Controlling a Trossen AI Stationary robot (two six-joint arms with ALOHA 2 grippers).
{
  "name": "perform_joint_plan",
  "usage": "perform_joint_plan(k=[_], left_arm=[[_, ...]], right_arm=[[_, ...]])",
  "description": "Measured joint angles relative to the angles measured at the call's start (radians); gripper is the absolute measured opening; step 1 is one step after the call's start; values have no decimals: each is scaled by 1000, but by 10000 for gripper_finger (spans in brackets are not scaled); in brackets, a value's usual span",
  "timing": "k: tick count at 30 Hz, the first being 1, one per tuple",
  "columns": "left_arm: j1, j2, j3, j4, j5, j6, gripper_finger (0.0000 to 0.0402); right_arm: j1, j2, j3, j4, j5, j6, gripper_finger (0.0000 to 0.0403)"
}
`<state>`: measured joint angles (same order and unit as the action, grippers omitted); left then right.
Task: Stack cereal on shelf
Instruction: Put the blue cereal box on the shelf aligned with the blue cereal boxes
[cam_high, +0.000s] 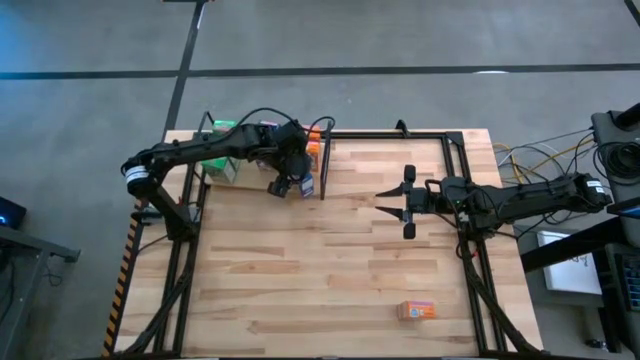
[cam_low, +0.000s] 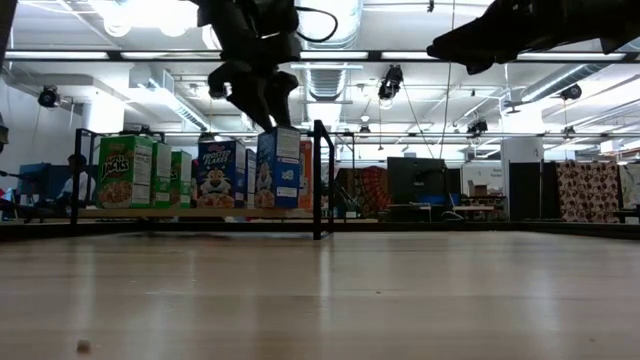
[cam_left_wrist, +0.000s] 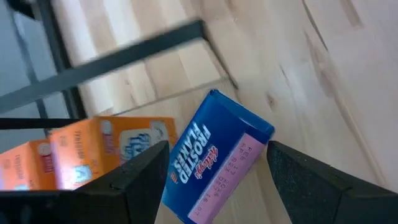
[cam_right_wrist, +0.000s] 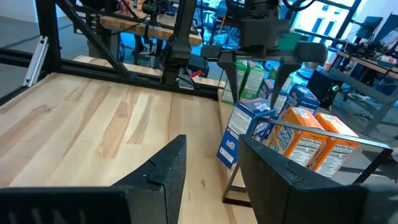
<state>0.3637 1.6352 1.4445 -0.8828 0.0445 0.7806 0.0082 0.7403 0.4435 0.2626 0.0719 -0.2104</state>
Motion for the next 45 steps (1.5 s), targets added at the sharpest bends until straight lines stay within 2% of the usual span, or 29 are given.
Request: perform_joint_plan(k=[9, 20, 36, 45], left_arm=[[0, -1, 0, 20, -9, -58, 255], [1, -1, 0, 16, 14, -58, 280], [5, -4, -24, 1, 36, -30, 233], [5, -4, -33, 27, 36, -61, 238]], right_arm=[[0, 0, 0, -2, 0, 1, 134], [0, 0, -1, -4, 0, 1, 134], [0, 0, -1, -4, 1, 1, 134], [0, 0, -1, -5, 2, 1, 134]])
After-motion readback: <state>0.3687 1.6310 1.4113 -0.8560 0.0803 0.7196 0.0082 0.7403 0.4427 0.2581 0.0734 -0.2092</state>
